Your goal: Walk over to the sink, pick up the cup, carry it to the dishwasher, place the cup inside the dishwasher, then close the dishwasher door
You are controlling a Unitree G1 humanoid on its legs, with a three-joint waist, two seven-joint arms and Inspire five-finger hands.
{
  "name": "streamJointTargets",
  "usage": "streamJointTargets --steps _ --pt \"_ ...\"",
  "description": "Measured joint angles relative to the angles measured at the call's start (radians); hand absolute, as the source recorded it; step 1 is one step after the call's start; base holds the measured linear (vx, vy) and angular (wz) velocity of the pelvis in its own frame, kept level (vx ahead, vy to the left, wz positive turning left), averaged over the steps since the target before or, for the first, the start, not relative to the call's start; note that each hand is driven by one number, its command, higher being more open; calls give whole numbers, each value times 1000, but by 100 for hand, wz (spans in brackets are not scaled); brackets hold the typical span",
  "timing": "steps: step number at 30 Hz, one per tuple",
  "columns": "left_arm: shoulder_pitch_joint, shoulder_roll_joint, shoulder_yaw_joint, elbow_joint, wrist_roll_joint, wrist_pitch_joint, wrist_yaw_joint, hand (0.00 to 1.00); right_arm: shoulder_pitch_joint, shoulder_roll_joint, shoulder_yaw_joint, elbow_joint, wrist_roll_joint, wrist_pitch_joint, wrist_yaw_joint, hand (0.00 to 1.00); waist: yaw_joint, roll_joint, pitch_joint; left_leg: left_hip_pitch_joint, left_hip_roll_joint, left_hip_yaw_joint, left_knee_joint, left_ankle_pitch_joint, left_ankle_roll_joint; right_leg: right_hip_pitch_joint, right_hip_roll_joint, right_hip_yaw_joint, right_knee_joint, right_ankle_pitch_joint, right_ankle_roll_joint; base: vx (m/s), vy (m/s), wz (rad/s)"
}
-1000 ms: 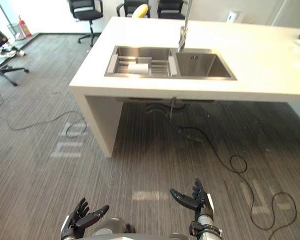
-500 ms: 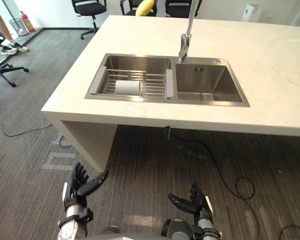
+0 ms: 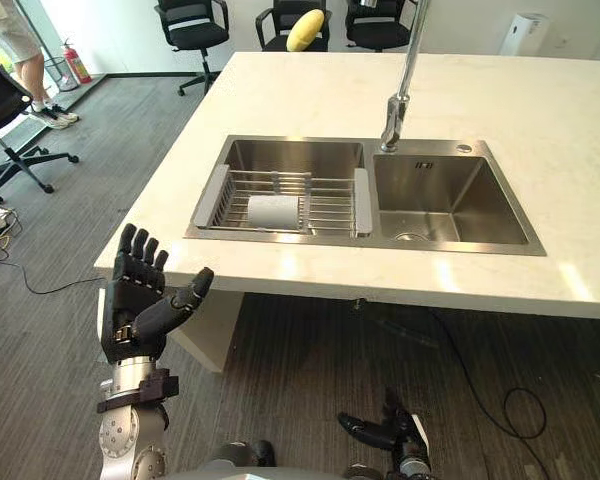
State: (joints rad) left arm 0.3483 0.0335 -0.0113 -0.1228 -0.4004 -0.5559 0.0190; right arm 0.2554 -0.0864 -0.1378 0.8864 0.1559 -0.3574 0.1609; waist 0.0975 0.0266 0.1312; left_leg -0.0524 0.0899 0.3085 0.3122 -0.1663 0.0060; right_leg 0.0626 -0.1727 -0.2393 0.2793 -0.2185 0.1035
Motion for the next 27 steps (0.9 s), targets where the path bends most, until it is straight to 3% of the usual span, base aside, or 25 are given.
streamJointTargets --steps 2,4,6,8,13,14,15,16,19,22,23,24,26,27 --pt "21 5 -11 -63 -2 5 2 100 4 15 0 -10 -2 0 -3 100 10 -15 -11 14 -4 22 30 -61 3 -10 -16 22 68 -43 -4 105 73 -43" --pt "26 16 -29 -100 -3 5 0 100 20 25 -1 -12 -2 0 -1 100 15 -22 -16 49 -13 39 34 -92 0 -88 -57 31 288 -53 -17 135 62 -27" --pt "26 46 -47 -125 -2 5 -6 100 24 51 -15 -8 -2 -3 11 100 10 -49 -30 114 -34 49 33 -118 14 -192 -128 49 570 -17 -25 205 28 -11" --pt "24 51 -58 -124 -2 5 -2 100 29 52 -12 -8 -23 -17 17 100 -5 -53 -38 165 -20 46 19 -133 1 -202 -124 32 609 -42 -39 220 -38 5" --pt "-33 63 -76 -105 -1 33 31 100 20 54 -12 -16 -41 -61 32 100 -46 -50 -50 220 53 11 -41 -119 -77 -318 -75 -69 422 -53 -44 288 -169 21" --pt "-48 73 -75 -101 -1 50 39 100 28 56 -9 -26 -42 -68 33 100 -55 -66 -57 229 55 -3 -36 -123 -91 -321 -60 -64 295 34 -59 276 -226 20" --pt "-55 67 -69 -77 1 66 42 100 38 55 -12 -28 -36 -73 34 100 -64 -55 -68 243 71 -31 -32 -134 -107 -308 -42 -66 273 79 -77 339 -273 11" --pt "-52 43 -70 -63 5 95 46 100 33 38 -12 -37 -35 -78 28 100 -66 -23 -78 240 100 -53 -26 -120 -104 -287 -12 -79 249 71 -92 323 -274 -4" --pt "-60 5 -89 -62 35 112 47 100 29 16 -5 -93 -31 -78 24 100 -68 7 -80 226 132 -54 2 -67 -101 -254 23 -102 197 48 -105 245 -211 2" --pt "-57 5 -89 -63 44 112 48 100 55 17 21 -152 -31 -51 16 100 -63 7 -61 153 182 -76 231 -27 -84 -174 42 -124 152 27 -109 143 -163 19" --pt "-47 5 -87 -69 47 112 46 100 80 14 39 -188 -31 -35 14 100 -58 0 -55 94 212 -92 374 16 -68 -135 50 -131 127 18 -110 101 -103 13" --pt "-38 6 -85 -79 48 110 40 100 103 15 48 -208 -30 -20 13 100 -49 5 -57 36 227 -100 467 10 -64 -113 57 -138 104 8 -115 78 -57 10" --pt "-25 6 -75 -98 64 100 27 100 118 10 47 -211 -24 -6 12 100 -46 7 -58 -30 215 -88 457 -36 -47 -101 60 -142 73 14 -114 101 4 1" --pt "-24 8 -74 -103 86 91 21 100 117 6 47 -211 -20 2 12 100 -40 8 -59 -48 191 -74 360 -52 -30 -100 61 -140 57 26 -117 123 38 -4"
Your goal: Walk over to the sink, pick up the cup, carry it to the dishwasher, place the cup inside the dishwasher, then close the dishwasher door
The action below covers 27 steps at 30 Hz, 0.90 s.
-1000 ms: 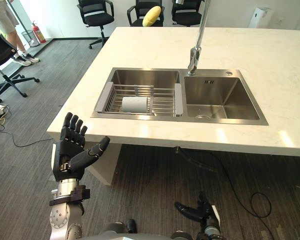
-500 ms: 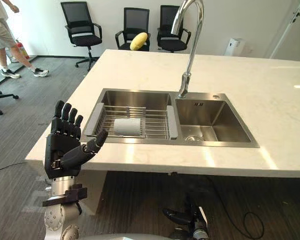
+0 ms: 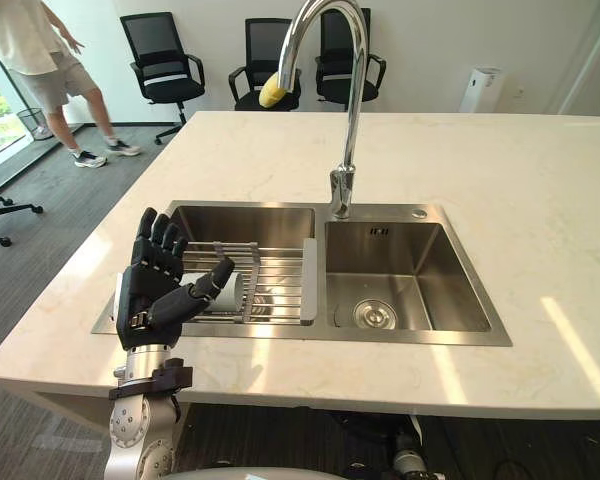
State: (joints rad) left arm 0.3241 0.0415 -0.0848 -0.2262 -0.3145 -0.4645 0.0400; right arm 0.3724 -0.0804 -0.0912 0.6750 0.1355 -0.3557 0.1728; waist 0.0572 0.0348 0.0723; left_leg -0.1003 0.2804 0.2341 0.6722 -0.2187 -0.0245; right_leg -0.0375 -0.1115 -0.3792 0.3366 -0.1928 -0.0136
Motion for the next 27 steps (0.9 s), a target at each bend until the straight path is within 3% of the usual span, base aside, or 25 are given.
streamJointTargets --steps 1,3,5,6,11,17,27 --pt "0 0 -2 -1 4 -1 -4 100 -1 -3 0 -1 0 1 0 100 3 3 -3 -2 -19 0 -77 5 1 0 0 3 -4 4 2 156 89 -17" --pt "8 1 0 -1 12 0 -4 100 -7 -11 -2 0 0 13 0 100 10 4 -33 70 -81 -19 -314 17 -25 -21 -5 33 -12 25 39 187 93 -22" --pt "8 2 -1 -1 16 7 -2 100 -10 -11 -10 -4 0 14 1 100 11 4 -33 107 -105 -10 -395 34 -50 -23 -14 48 -33 41 49 148 94 -14" --pt "10 2 -2 -1 23 15 2 100 -7 -8 -13 -4 0 22 -3 100 11 4 -33 132 -117 0 -421 40 -47 -9 -17 58 -42 43 53 93 93 -18" --pt "5 13 -23 -10 66 36 39 100 17 15 -16 -10 -1 25 -6 100 6 0 -57 179 -146 3 -511 69 -36 6 -27 78 -67 49 63 25 54 -4" --pt "-3 52 -49 -5 245 81 113 100 32 37 -10 -14 -2 25 7 100 3 2 -74 200 -154 3 -570 94 -47 -1 -24 76 -65 50 66 -44 -1 2" --pt "-131 179 -51 151 378 167 126 100 19 31 -8 26 -11 26 26 100 -38 -2 -95 215 -158 6 -626 131 -61 -18 -19 85 -57 58 60 -33 -8 -2"
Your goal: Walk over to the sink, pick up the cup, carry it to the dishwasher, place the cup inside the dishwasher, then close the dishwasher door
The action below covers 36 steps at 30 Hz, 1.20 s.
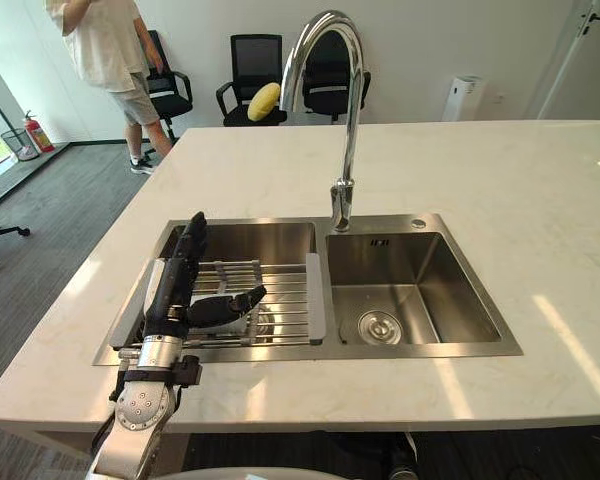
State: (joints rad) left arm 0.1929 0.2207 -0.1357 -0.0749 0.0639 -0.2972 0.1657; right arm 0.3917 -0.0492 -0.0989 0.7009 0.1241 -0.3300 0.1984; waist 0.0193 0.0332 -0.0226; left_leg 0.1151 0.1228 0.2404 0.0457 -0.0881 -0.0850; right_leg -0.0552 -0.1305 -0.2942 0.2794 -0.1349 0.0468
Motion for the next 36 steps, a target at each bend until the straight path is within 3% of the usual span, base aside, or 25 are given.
streamJointTargets --steps 12,24,36 --pt "-57 116 11 87 60 70 -2 100 -28 -18 -6 30 -13 11 25 100 -17 -4 4 17 -5 16 -21 4 1 -1 4 17 -2 7 1 12 13 -3" --pt "-75 193 123 127 80 73 -5 100 -28 -34 -12 36 -40 20 40 100 -16 -4 6 18 -6 14 -22 4 3 0 5 18 -3 7 0 0 0 0" --pt "-75 213 217 127 135 72 -38 100 -28 -35 -41 36 -74 21 46 100 -7 -2 12 18 -6 8 -23 5 5 3 4 15 -4 7 0 0 0 0"
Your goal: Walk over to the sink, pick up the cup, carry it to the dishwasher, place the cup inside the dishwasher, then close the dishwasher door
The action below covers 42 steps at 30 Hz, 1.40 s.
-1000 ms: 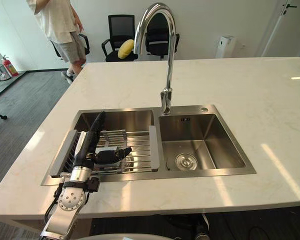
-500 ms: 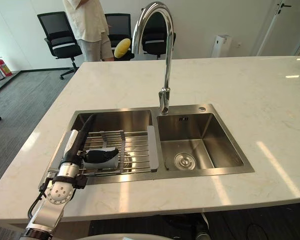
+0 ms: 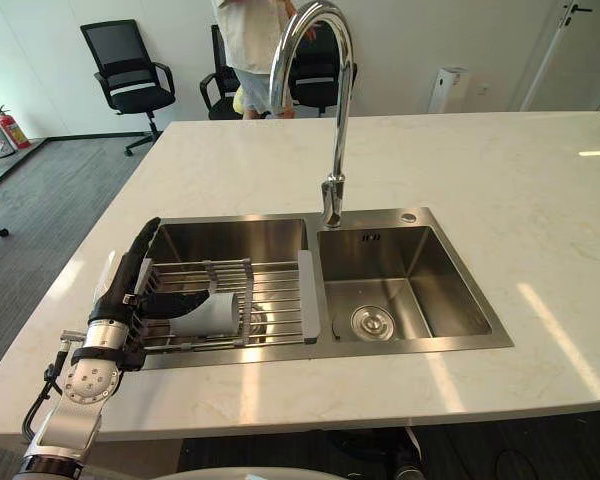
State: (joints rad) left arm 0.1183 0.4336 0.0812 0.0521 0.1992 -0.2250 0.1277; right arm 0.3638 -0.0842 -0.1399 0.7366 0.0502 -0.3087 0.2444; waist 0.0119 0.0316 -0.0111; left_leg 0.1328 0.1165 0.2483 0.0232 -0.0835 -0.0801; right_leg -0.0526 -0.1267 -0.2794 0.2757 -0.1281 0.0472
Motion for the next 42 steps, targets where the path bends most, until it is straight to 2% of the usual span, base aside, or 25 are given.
streamJointTargets --steps 8,18,25,33,42 --pt "0 40 25 -1 63 -26 -82 100 0 -6 -10 0 -6 2 12 100 2 2 15 -1 -1 -3 -1 0 0 0 -1 -3 -2 0 0 0 0 0" --pt "2 162 26 -20 71 -75 -224 100 -1 -28 -13 0 -14 3 32 100 6 4 19 -3 -4 -10 -4 2 3 2 -4 -8 -5 0 0 0 0 0" --pt "2 220 27 -38 76 -77 -255 100 1 -33 -34 0 -14 3 41 100 15 8 21 -5 -5 -16 -4 4 6 3 -5 -14 -6 0 0 0 0 0" --pt "3 253 30 -51 155 -85 -299 100 1 -37 -50 0 -14 3 47 100 25 9 22 -7 -6 -22 -7 5 8 4 -5 -20 -10 0 0 0 0 0" --pt "3 255 4 -51 160 -84 -378 100 0 -42 -50 0 -14 5 60 100 24 10 22 -8 -10 -22 -9 5 9 4 -8 -19 -11 0 1 0 0 0"
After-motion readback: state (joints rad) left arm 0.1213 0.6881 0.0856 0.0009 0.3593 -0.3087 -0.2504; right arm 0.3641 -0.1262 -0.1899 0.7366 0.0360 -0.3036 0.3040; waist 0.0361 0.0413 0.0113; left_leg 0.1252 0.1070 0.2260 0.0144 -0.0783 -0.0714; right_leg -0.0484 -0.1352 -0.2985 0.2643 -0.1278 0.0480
